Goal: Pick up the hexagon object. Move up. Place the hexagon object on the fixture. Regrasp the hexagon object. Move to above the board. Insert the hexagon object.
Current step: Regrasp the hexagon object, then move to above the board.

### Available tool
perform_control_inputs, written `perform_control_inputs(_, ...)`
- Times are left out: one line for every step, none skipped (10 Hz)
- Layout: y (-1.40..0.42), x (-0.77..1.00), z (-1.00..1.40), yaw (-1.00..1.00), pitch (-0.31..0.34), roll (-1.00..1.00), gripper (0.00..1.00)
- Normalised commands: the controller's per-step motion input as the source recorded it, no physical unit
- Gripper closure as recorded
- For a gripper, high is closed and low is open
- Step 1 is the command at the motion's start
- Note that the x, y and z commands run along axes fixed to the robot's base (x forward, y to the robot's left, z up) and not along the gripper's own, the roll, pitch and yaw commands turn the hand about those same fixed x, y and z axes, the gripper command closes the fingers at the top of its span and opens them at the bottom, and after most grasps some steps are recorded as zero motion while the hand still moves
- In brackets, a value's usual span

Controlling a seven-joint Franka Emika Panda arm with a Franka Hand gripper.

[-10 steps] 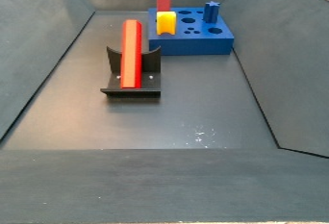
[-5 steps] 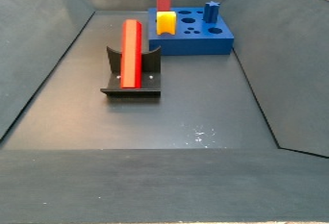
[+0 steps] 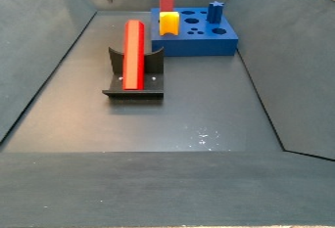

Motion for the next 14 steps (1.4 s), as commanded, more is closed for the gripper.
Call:
perform_control_inputs(0.02, 0.11, -1.0, 0.1, -0.111, 0.1, 0.0)
perform_control_inputs(0.01, 0.11, -1.0, 0.08, -0.114, 0.09, 0.0)
perform_control_inputs(0.01, 0.12, -1.0, 0.03, -0.109, 0.08, 0.0)
perform_control_inputs(0.0, 0.11, -0.86, 0.0, -0.094, 0.08, 0.0)
perform_control_inputs(0.0, 0.1, -0.72, -0.02, -0.073, 0.08, 0.0)
perform_control_inputs(0.0, 0.09, -0.63, -0.02, -0.059, 0.08, 0.0)
perform_control_inputs(0.0, 0.08, -0.42, -0.03, -0.024, 0.08, 0.0)
perform_control_inputs(0.0, 0.08, -0.33, -0.03, -0.014, 0.08, 0.0)
perform_control_inputs(0.0, 0.07, -0.18, -0.02, 0.005, 0.07, 0.0)
perform_control_inputs(0.0, 0.0, 0.0, 0.0, 0.0, 0.0, 1.0)
perform_control_inputs(0.09, 0.09, 1.0, 0.27, 0.324, -0.29, 1.0)
perform_control_inputs(0.09, 0.09, 1.0, 0.27, 0.323, -0.3, 1.0)
perform_control_inputs(0.08, 0.09, 1.0, 0.29, 0.262, -0.23, 1.0)
perform_control_inputs(0.07, 0.09, 1.0, 0.3, 0.184, -0.13, 1.0)
